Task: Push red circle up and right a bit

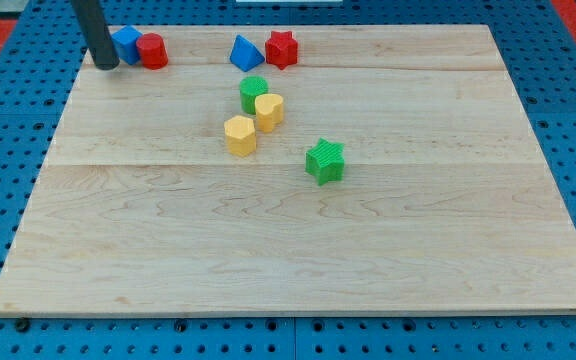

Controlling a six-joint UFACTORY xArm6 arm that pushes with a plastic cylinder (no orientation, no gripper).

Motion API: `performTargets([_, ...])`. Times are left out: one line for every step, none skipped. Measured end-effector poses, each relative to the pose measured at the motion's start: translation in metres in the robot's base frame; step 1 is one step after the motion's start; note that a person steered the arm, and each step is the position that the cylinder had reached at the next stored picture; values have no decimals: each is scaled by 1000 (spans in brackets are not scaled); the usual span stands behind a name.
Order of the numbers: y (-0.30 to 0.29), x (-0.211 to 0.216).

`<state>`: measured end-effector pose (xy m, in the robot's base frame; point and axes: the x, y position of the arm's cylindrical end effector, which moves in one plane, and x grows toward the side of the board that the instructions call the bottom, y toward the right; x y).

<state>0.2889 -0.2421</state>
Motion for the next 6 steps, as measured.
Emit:
performTargets([31, 1])
performTargets([52, 1])
performTargets([60, -2])
performTargets([44, -3])
performTargets([23, -11])
performTargets([40, -33])
